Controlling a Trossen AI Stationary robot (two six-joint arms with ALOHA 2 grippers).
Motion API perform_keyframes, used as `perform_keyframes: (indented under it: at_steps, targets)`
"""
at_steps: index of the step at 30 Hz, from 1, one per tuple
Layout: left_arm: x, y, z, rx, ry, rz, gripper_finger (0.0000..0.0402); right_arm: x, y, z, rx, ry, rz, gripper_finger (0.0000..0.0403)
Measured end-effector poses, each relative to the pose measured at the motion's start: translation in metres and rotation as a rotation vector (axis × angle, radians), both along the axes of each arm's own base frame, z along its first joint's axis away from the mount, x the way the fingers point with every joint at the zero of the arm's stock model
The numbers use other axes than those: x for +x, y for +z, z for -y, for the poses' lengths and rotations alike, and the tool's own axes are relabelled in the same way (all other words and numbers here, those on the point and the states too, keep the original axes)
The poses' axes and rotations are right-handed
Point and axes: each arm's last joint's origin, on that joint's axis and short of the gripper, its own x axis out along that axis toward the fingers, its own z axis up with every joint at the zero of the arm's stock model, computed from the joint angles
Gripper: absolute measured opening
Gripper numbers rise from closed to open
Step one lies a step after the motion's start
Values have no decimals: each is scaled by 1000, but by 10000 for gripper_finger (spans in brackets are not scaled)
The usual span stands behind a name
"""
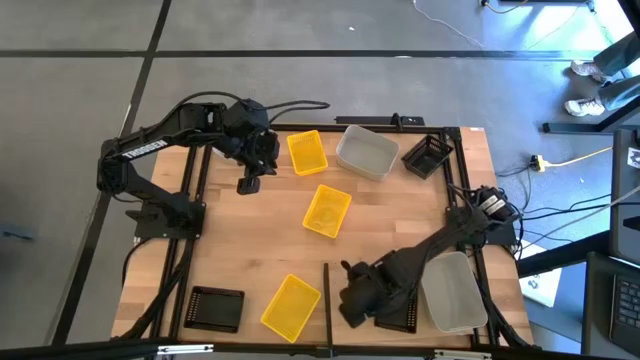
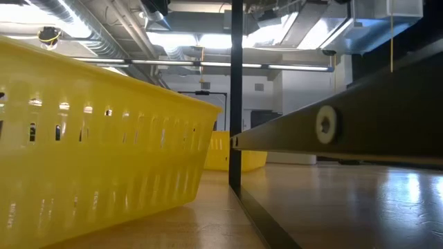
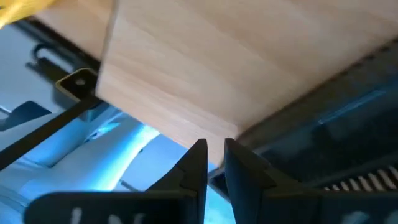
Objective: Stack baskets on shelf by color
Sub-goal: Put the middle black bin on the shelf
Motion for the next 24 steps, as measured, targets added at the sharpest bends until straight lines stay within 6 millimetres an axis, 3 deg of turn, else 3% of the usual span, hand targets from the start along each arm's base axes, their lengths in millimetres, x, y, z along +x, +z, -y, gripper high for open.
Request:
perform_keyframes:
  at_steps: [7, 13, 24]
  targets:
    - [0, 0, 0, 0, 0, 0, 71, -5, 2, -19, -24, 15, 109, 53]
    - [0, 0, 0, 0, 0, 0, 71, -12, 1, -28, -31, 40, 102, 53]
    - [0, 0, 0, 1, 0, 0, 71, -15, -3, -28, -105, 52, 104, 53]
